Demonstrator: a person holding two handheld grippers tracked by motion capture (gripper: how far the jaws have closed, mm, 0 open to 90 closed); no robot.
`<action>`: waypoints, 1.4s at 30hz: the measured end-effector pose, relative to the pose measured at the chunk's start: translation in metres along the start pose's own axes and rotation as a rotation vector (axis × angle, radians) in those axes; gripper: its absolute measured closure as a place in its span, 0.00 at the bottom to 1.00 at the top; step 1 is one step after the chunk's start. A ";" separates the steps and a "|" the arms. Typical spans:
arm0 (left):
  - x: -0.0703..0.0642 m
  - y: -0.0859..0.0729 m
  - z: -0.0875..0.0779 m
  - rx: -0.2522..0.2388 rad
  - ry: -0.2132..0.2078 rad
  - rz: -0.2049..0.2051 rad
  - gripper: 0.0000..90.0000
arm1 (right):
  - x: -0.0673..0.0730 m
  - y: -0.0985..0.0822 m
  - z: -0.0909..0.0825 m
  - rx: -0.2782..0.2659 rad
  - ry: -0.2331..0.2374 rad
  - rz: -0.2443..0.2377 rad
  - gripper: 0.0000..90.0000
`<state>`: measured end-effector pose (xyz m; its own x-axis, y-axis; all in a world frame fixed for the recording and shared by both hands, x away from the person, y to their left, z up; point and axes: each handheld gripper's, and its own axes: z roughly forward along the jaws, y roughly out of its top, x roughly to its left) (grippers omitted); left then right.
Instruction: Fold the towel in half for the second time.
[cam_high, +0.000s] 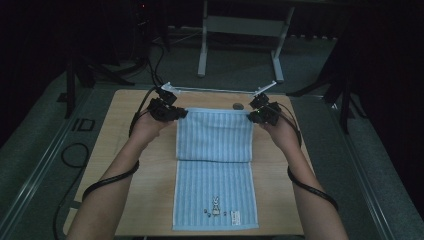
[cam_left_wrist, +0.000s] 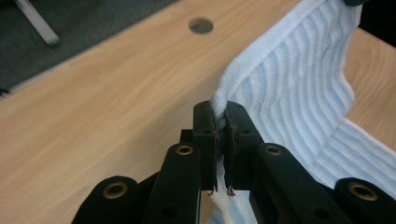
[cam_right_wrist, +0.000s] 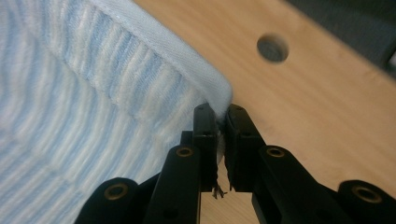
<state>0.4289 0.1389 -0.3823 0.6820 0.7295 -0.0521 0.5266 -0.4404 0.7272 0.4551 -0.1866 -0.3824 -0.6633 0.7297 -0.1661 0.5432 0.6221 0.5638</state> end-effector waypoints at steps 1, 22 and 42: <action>-0.004 0.001 -0.009 -0.012 0.003 0.008 0.93 | 0.000 0.000 0.000 0.000 0.000 0.000 0.93; -0.088 -0.147 -0.021 0.017 -0.247 0.020 0.93 | 0.084 -0.130 -0.031 -0.068 0.159 -0.123 0.93; -0.130 -0.166 -0.059 0.044 -0.480 0.094 0.77 | 0.109 -0.177 -0.093 -0.183 0.248 -0.122 0.80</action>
<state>0.2229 0.1484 -0.4558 0.8790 0.3666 -0.3047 0.4654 -0.5216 0.7150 0.2390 -0.2430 -0.4251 -0.8351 0.5476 -0.0520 0.3656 0.6231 0.6914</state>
